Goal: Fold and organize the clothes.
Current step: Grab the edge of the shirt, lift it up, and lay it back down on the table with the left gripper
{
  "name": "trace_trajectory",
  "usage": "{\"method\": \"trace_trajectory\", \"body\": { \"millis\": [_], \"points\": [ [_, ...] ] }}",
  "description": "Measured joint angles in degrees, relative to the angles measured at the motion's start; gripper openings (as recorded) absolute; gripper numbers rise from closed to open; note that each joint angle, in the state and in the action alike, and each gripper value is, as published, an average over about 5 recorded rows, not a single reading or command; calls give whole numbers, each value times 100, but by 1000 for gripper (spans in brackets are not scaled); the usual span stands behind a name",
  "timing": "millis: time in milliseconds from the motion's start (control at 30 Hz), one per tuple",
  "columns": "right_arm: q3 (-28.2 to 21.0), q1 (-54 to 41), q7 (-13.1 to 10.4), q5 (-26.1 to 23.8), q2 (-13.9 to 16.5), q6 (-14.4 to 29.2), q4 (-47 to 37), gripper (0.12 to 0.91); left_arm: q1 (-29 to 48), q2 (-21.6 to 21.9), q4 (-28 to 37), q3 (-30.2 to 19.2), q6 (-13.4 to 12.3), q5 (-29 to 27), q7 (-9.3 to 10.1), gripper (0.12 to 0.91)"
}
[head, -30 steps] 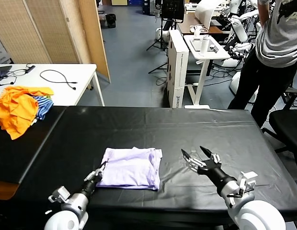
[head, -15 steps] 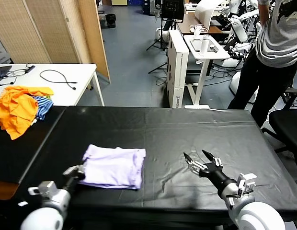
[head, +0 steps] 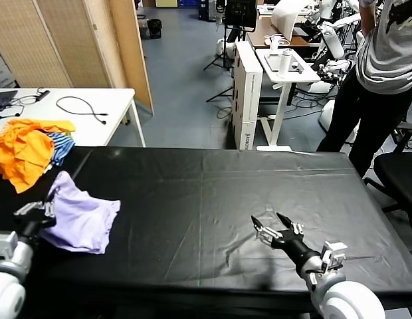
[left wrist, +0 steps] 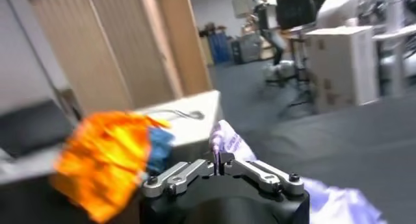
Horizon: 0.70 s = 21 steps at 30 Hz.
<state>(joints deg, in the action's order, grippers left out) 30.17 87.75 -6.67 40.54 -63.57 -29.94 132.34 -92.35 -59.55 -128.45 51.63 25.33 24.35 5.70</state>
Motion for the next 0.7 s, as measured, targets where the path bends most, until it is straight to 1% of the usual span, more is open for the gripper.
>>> {"method": "trace_trajectory", "body": {
  "millis": [67, 167, 267, 333, 500, 700],
  "points": [
    [-11, 36, -1, -39, -11, 0, 5, 907, 44, -263, -120, -372, 96, 106, 128, 176],
    [-63, 71, -6, -110, -56, -5, -6, 907, 174, -714, -220, -971, 232, 425, 351, 176],
    [-116, 90, -12, -156, -93, -19, -22, 907, 385, -1187, -200, -1547, 270, 605, 483, 176],
    [-142, 89, -16, -165, -98, -38, -40, 907, 531, -1504, -134, -1921, 258, 568, 490, 176],
    [-215, 18, -21, -168, -92, -82, -146, 907, 785, -2241, 172, -2748, 155, 274, 409, 176],
    [-318, -23, 5, -194, -213, -91, -318, 907, 1051, -2799, 550, -3389, 142, 214, 330, 176]
  ]
}}
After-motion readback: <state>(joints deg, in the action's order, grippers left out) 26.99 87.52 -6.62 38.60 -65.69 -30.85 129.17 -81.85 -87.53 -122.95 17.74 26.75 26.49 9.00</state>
